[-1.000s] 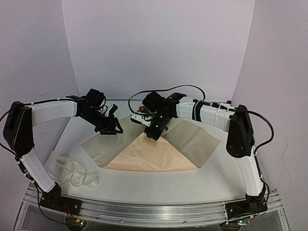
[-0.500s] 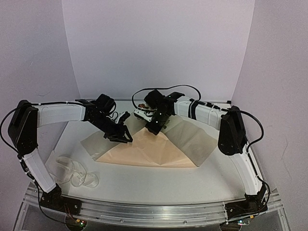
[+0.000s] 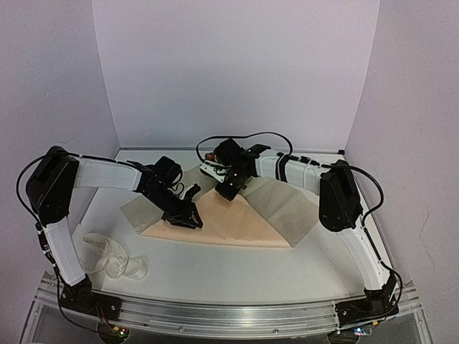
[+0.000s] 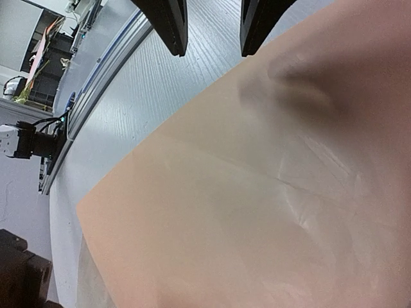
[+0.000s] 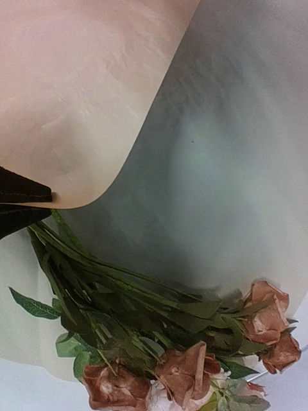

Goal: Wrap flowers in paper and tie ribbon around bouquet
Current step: Fold the bottom corner of the flattened wrapping paper at the center of the board.

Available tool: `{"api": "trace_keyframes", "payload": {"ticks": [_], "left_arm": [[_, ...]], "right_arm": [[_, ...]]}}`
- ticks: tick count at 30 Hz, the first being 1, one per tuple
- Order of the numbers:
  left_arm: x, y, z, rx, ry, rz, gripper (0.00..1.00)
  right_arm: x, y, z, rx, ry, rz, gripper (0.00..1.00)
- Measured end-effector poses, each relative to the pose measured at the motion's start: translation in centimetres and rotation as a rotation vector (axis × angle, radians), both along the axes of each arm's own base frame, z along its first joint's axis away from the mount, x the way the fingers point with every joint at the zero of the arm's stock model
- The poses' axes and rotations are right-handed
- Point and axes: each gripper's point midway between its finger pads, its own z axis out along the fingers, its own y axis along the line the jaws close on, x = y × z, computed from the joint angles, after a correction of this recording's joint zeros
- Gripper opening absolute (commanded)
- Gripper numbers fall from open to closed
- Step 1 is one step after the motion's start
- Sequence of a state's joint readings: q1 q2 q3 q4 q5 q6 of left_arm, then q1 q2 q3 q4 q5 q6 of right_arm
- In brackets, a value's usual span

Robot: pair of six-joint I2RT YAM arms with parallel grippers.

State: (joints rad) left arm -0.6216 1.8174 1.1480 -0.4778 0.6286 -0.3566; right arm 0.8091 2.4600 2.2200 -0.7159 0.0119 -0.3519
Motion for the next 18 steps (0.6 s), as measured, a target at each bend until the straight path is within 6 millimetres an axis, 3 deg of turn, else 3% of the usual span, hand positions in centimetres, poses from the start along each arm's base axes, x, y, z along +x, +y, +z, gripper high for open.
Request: {"api": "trace_keyframes", "payload": {"ticks": [5, 7, 10, 13, 16, 18], "left_arm": [[0.2, -0.1, -0.8, 0.004, 0.008, 0.016, 0.27], [0.4, -0.1, -1.5, 0.015, 0.018, 0.028, 0.27], [0.5, 0.1, -2.5, 0.037, 0.033, 0.047, 0.25], [0.8, 0.3, -3.1, 0.053, 0.037, 0.068, 0.24], [1.1, 0.3, -3.2, 0.056, 0.029, 0.081, 0.24], [1.3, 0.2, -3.2, 0.055, 0.025, 0.09, 0.24]], "right_arm": [[1.3, 0.5, 0.8, 0.022, -0.065, -0.007, 0.16], [1.8, 0.6, 1.1, 0.033, -0.084, -0.011, 0.28], [2.1, 0.8, 1.4, 0.044, -0.099, -0.022, 0.54], [2.2, 0.7, 1.3, 0.056, -0.101, -0.048, 0.71], [1.2, -0.7, 0.6, 0.041, -0.064, -0.096, 0.91], [0.2, -2.0, 0.8, 0.037, -0.039, -0.142, 0.98]]}}
